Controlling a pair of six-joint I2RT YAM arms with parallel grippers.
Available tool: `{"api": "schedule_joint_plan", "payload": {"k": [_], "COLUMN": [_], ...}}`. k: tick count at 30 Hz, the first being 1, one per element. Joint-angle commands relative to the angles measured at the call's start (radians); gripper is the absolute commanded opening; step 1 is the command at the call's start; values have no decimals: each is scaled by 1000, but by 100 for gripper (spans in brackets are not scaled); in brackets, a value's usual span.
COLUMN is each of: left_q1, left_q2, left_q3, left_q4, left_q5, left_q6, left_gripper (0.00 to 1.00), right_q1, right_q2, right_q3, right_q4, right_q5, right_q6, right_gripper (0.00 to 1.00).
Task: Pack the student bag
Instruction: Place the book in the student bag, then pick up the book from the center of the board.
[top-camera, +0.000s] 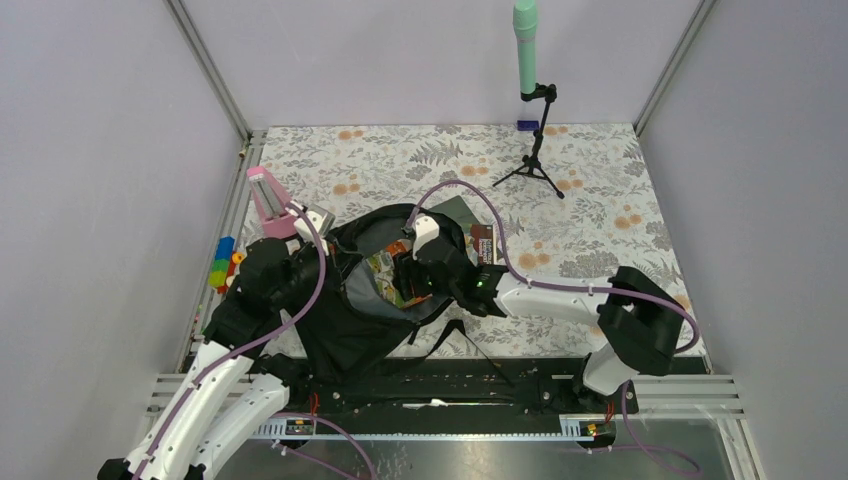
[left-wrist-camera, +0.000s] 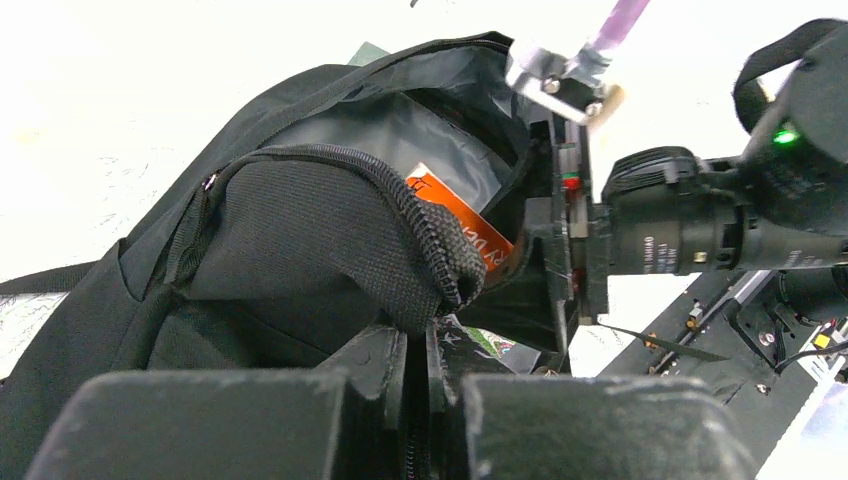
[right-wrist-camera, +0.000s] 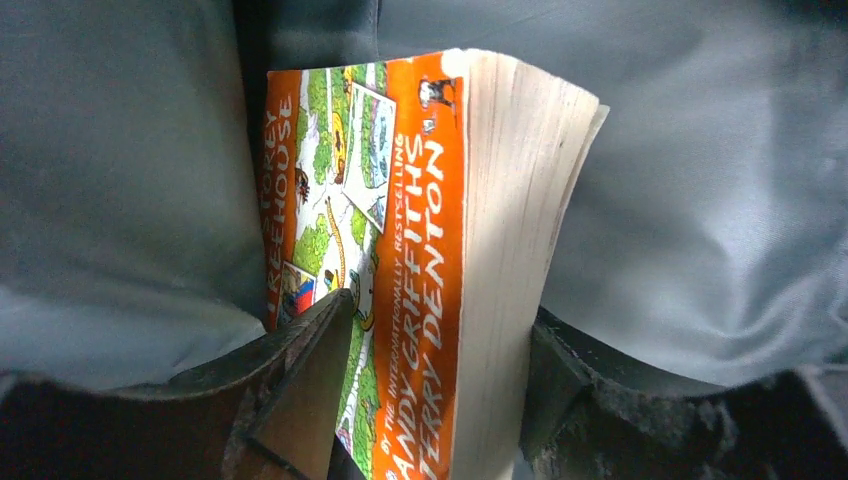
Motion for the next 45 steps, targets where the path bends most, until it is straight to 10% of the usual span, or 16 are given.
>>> {"api": "schedule_joint_plan", "payload": {"k": [1, 3, 22, 38, 45], "left_q1": [0, 0, 1, 0, 1], "left_q2": [6, 10, 62, 46, 38], "left_q3": [38, 39, 111, 88, 86], "left_q4": [36, 35, -21, -17, -13], "left_q5": [0, 2, -138, -359, -337], "left_q6": [14, 15, -34, -84, -118], "left_gripper": [0, 0, 0, 0, 0], "right_q1": [17, 18, -6, -577, -615], "right_q2": [-102, -121, -417, -692, -606], "right_q3": [5, 9, -27, -457, -591], "right_q4": [-42, -69, -256, -145, 83], "right_q5": [60, 80, 254, -120, -122], "right_q6": [-83, -101, -152, 235, 471], "right_gripper": [69, 88, 100, 100, 99]}}
